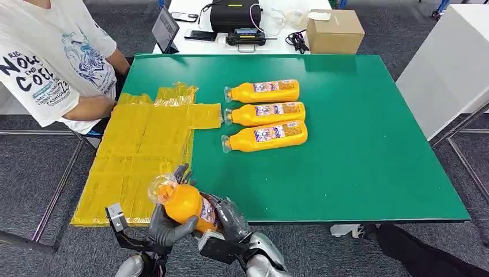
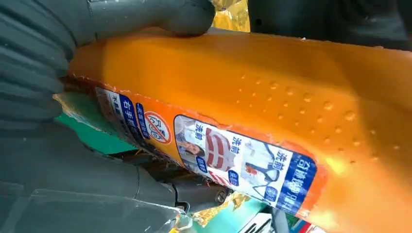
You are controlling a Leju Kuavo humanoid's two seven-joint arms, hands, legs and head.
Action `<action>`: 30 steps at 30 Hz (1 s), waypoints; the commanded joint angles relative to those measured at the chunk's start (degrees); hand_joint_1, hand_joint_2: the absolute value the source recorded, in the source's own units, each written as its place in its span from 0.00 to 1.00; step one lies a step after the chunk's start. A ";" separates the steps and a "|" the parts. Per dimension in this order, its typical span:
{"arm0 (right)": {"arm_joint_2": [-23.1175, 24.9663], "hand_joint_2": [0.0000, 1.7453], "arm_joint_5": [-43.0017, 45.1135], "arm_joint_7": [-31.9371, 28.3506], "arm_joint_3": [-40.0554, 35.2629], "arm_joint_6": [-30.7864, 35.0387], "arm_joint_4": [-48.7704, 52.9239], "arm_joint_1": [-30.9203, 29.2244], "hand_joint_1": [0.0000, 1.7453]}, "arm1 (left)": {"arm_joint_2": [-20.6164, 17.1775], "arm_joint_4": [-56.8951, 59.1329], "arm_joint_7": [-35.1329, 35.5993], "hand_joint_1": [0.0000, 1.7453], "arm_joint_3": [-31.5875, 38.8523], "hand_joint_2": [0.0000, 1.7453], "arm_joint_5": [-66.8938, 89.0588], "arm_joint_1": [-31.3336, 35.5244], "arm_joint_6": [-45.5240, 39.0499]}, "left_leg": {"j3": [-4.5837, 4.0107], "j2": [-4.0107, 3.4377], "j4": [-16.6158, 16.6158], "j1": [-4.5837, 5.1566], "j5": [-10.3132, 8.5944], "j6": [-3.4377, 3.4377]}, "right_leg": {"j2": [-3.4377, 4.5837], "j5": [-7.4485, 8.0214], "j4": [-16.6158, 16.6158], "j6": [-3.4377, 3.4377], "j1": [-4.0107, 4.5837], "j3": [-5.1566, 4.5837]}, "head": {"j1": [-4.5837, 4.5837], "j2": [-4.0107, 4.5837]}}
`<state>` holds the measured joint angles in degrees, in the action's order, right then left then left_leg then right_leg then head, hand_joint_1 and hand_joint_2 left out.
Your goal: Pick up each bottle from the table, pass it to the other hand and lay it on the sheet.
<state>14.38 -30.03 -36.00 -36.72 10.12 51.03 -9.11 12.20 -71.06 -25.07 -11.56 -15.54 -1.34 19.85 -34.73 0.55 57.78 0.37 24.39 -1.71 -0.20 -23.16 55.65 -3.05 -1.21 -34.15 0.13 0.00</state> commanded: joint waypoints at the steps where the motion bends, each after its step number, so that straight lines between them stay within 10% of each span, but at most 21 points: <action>1: 0.32 1.00 -1.10 0.77 -5.53 -0.49 -8.41 -0.22 1.00 | 0.38 4.54 0.89 0.00 -3.58 1.00 0.74 2.82 0.36 | 0.30 0.11 -0.04 -0.12 0.06 0.13 | -0.14 -0.08 -0.08 0.17 0.13 0.36 | 0.00 0.00; 18: 0.79 1.00 -0.39 0.10 -5.24 -1.16 -8.19 -0.48 1.00 | 0.59 3.52 -0.02 0.00 -3.10 1.00 1.00 2.67 0.81 | 0.45 0.08 -0.06 -0.08 0.04 0.10 | -0.12 -0.06 -0.07 0.13 0.09 0.49 | 0.00 0.00; 19: 0.81 1.00 -0.40 0.19 -5.21 -1.22 -8.43 -0.50 1.00 | 0.56 3.26 -0.29 0.33 -3.22 1.00 0.73 2.60 1.55 | 0.47 0.09 -0.02 -0.14 0.08 0.13 | -0.14 -0.09 -0.08 0.17 0.15 0.54 | 0.00 0.00; 20: 0.83 1.00 -0.33 0.16 -5.00 -1.07 -8.66 -0.45 1.00 | 0.87 2.97 -0.57 1.00 -2.92 1.00 0.05 2.47 2.01 | 0.44 0.09 -0.04 -0.11 0.05 0.11 | -0.13 -0.07 -0.07 0.14 0.11 0.47 | 0.00 0.00; 30: 0.51 1.00 -0.16 0.51 -3.84 -0.66 -8.60 0.02 1.00 | 2.09 -0.56 0.35 1.00 -1.36 1.00 -6.30 1.86 4.01 | 0.27 0.16 0.02 -0.12 0.08 0.11 | -0.22 -0.12 -0.03 0.14 0.13 0.34 | 0.00 0.00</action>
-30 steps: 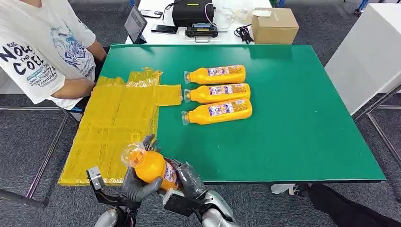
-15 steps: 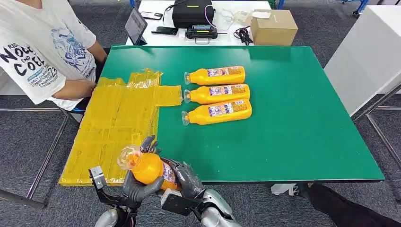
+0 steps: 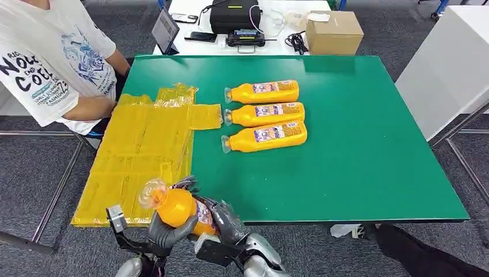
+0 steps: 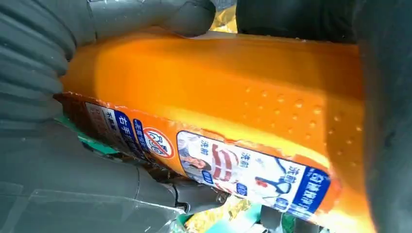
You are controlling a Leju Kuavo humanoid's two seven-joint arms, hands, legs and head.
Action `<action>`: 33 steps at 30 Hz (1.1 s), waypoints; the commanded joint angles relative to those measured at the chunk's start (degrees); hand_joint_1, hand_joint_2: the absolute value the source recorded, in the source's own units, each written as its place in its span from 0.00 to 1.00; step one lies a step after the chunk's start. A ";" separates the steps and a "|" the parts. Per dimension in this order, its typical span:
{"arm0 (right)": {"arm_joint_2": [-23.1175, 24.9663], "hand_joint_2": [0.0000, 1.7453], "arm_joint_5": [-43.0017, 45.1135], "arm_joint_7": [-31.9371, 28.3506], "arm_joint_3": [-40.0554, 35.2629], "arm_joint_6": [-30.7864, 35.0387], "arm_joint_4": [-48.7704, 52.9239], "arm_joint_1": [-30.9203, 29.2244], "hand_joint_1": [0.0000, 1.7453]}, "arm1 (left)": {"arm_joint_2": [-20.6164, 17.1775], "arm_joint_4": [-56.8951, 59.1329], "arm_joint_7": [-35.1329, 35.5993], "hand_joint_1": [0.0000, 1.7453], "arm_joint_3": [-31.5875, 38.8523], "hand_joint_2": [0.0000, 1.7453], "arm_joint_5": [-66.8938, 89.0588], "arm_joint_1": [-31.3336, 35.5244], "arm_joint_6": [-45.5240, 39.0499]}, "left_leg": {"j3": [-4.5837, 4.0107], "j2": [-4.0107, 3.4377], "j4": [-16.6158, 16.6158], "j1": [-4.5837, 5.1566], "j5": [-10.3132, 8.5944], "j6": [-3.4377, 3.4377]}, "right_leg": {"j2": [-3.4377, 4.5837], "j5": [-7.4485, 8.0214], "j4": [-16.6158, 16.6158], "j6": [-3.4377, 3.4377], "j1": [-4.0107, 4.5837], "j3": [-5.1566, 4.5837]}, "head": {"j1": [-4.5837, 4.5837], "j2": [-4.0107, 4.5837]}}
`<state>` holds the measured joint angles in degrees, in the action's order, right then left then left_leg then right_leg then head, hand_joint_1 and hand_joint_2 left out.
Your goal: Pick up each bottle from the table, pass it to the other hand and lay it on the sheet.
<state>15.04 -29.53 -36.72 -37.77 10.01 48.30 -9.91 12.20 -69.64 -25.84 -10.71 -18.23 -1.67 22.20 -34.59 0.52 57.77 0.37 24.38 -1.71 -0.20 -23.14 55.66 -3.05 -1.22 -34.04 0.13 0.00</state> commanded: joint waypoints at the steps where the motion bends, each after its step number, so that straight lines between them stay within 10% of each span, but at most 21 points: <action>1: -0.22 1.00 -0.72 1.36 -2.60 -0.18 -5.74 0.92 1.00 | 2.09 -2.48 1.07 1.00 -2.13 1.00 -3.82 2.07 1.53 | 0.05 0.19 0.02 -0.09 0.06 0.08 | -0.20 -0.11 -0.03 0.10 0.10 0.15 | -0.02 0.00; 9: -0.78 1.00 -1.13 2.15 -1.00 0.73 -3.77 1.56 0.97 | 1.83 -7.86 1.76 1.00 -2.32 1.00 -5.88 1.24 0.44 | -0.09 0.20 0.03 -0.09 0.05 0.08 | -0.22 -0.10 -0.02 0.10 0.10 0.00 | 0.00 0.00; 10: -0.78 1.00 -1.00 2.21 -0.63 1.10 -3.41 1.69 0.80 | 1.79 -8.25 1.79 1.00 -2.39 1.00 -5.99 1.18 0.33 | -0.13 0.19 0.04 -0.11 0.05 0.08 | -0.21 -0.09 -0.03 0.10 0.12 -0.04 | 0.00 0.00; 11: -0.67 1.00 -0.37 2.32 0.36 1.65 -2.35 2.15 0.00 | 1.67 -9.49 1.72 1.00 -2.49 1.00 -6.06 0.86 -0.36 | -0.04 0.26 0.08 -0.16 0.11 0.13 | -0.29 -0.16 -0.02 0.16 0.17 0.09 | 0.02 0.00; 16: -1.03 1.00 1.08 3.21 1.71 1.21 4.41 3.73 0.00 | 1.17 -13.26 1.66 1.00 -2.44 1.00 -6.45 0.25 -1.97 | -0.19 0.13 0.05 -0.11 0.05 0.07 | -0.09 -0.08 -0.02 0.09 0.12 -0.10 | 0.00 0.00; 17: -1.14 0.00 1.46 3.17 1.97 1.18 5.76 4.12 0.00 | 1.16 -13.75 1.54 1.00 -2.37 1.00 -6.51 0.25 -2.32 | -0.19 0.15 0.04 -0.10 0.04 0.07 | -0.11 -0.09 -0.02 0.09 0.11 -0.10 | 0.00 0.00; 33: -4.04 0.00 7.07 3.45 4.66 2.17 23.05 10.05 0.00 | 1.24 -14.77 -1.96 1.00 -0.02 1.00 1.22 1.54 -14.35 | -0.18 0.17 0.01 -0.08 0.06 0.08 | -0.07 -0.10 -0.02 0.10 0.09 -0.04 | -0.04 0.00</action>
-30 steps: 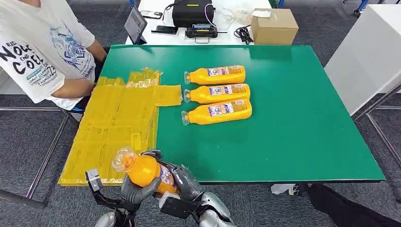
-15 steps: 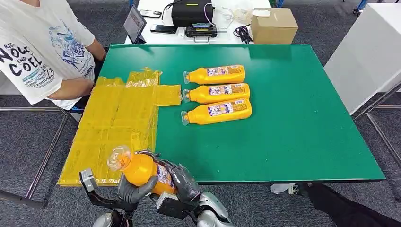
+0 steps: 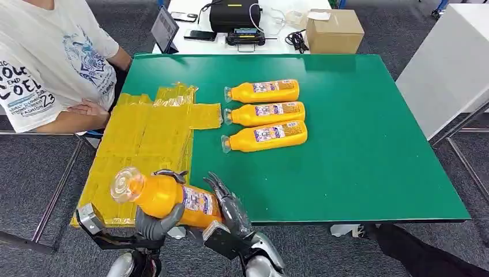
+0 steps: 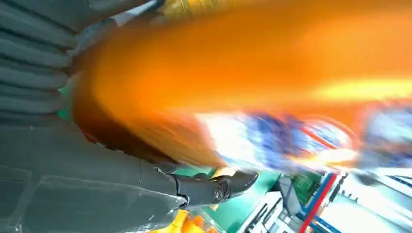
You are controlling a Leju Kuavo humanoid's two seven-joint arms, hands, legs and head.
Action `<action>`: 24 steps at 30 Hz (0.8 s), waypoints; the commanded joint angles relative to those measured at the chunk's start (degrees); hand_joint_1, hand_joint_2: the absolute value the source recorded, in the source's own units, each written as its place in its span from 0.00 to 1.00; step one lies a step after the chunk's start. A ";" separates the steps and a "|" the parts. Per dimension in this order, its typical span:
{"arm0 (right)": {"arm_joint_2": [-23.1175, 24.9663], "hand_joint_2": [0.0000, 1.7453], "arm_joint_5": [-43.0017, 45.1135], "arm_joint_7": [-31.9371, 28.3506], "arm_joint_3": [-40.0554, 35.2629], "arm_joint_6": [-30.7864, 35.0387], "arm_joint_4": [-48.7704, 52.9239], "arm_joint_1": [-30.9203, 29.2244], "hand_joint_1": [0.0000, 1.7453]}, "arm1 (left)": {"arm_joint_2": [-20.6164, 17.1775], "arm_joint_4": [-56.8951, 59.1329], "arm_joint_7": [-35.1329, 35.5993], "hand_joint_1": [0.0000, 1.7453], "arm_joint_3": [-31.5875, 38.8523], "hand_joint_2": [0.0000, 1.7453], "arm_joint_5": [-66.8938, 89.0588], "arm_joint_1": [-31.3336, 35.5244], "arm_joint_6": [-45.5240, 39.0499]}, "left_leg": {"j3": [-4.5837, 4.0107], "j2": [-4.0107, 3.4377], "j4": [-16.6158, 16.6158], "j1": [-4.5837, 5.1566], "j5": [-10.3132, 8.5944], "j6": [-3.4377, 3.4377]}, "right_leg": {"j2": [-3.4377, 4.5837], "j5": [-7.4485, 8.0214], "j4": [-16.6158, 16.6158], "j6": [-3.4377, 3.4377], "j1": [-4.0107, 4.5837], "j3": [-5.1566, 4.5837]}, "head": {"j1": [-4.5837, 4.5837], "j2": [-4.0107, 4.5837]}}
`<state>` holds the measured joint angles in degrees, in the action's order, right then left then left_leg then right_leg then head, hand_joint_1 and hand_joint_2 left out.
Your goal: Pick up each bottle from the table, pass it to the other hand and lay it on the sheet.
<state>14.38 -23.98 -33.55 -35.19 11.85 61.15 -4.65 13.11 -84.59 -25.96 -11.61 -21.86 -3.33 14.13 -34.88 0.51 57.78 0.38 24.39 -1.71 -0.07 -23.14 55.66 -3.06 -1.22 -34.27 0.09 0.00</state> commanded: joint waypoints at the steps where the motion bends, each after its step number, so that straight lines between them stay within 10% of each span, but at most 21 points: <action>1: -3.38 0.00 1.52 0.28 2.08 0.34 10.20 4.79 0.00 | 0.32 0.18 -1.84 1.00 0.87 1.00 4.86 3.19 -6.27 | 0.06 0.11 0.01 -0.04 0.04 0.07 | -0.13 -0.07 0.00 0.09 0.05 0.11 | 0.04 0.00; 12: -3.65 0.00 8.40 -4.62 3.82 0.15 27.77 6.98 0.00 | -2.08 11.17 -9.24 1.00 5.84 1.00 45.20 15.14 -42.07 | 0.04 0.19 0.03 -0.09 0.00 0.11 | -0.22 -0.06 0.02 0.13 0.09 0.13 | 0.02 0.00; 24: -3.94 0.00 10.53 -6.45 2.14 0.32 29.80 5.35 0.00 | -5.75 27.15 -4.44 1.00 10.71 1.00 72.72 27.35 -54.13 | 0.16 0.09 -0.01 -0.10 0.00 0.12 | -0.11 -0.03 -0.01 0.12 0.11 0.24 | 0.02 0.00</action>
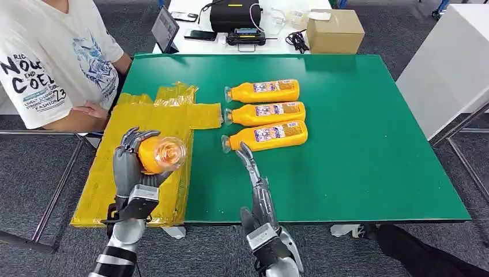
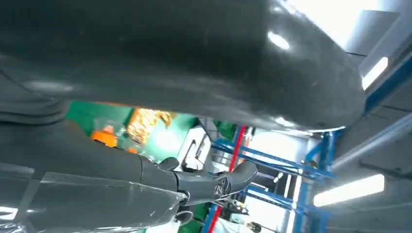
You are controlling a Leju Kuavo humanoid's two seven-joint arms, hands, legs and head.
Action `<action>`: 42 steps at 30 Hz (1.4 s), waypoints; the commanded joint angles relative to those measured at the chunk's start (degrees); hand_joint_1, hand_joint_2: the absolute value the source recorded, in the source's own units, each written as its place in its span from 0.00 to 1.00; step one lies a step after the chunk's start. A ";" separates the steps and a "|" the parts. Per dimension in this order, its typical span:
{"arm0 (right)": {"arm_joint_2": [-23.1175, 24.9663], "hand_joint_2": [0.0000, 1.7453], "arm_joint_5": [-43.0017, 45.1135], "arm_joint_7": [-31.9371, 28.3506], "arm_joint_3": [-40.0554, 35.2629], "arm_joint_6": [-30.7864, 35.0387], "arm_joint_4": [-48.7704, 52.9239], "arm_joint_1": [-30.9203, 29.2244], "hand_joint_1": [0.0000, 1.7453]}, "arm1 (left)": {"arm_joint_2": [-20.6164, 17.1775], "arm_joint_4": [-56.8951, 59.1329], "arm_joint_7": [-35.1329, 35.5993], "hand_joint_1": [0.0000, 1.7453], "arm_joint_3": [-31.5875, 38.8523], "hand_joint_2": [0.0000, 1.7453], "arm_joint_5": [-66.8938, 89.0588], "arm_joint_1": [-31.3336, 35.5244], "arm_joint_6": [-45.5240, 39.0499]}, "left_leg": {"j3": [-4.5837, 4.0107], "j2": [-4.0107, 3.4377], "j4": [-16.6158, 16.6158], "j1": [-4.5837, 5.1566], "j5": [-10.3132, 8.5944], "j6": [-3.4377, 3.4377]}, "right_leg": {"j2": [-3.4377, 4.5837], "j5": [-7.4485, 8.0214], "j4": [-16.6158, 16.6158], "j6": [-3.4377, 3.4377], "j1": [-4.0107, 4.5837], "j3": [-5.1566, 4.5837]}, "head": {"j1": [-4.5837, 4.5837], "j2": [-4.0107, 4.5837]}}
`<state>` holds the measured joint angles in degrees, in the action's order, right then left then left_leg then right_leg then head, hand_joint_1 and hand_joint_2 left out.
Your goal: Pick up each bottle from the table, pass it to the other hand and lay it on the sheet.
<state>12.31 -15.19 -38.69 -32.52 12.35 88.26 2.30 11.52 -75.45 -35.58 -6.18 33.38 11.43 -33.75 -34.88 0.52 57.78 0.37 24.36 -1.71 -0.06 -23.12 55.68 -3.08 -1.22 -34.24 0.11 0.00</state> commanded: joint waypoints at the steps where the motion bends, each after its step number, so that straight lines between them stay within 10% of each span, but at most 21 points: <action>1: -1.82 0.00 1.90 -1.31 -0.90 -0.53 2.73 -1.77 0.00 | -4.88 20.85 7.91 1.00 7.36 1.00 27.17 14.86 -6.25 | 0.08 0.07 -0.04 -0.04 -0.01 0.07 | -0.09 -0.02 -0.03 0.09 0.04 0.10 | 0.00 0.00; 9: -0.95 0.00 3.14 -0.48 -1.44 -5.68 2.75 -2.19 0.00 | -12.69 50.57 21.57 1.00 -0.49 1.00 48.97 28.65 -1.67 | 0.17 0.03 -0.02 -0.10 -0.02 0.13 | -0.04 0.00 -0.01 0.16 0.11 0.18 | 0.02 0.00; 42: -1.35 0.00 2.11 0.29 -3.42 -8.95 -3.41 -2.75 0.00 | -11.20 52.02 15.05 1.00 7.94 1.00 36.14 27.84 11.53 | 0.28 -0.09 -0.02 -0.18 0.07 0.13 | 0.03 0.02 -0.06 0.32 0.18 0.33 | -0.02 0.00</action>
<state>12.41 -13.05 -38.71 -34.64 3.52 89.35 1.55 -0.55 -28.22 -19.35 -1.24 71.20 37.75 -23.28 -34.94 0.50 57.78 0.34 24.31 -1.71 -0.06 -23.02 55.71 -2.92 -1.20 -34.29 0.09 0.00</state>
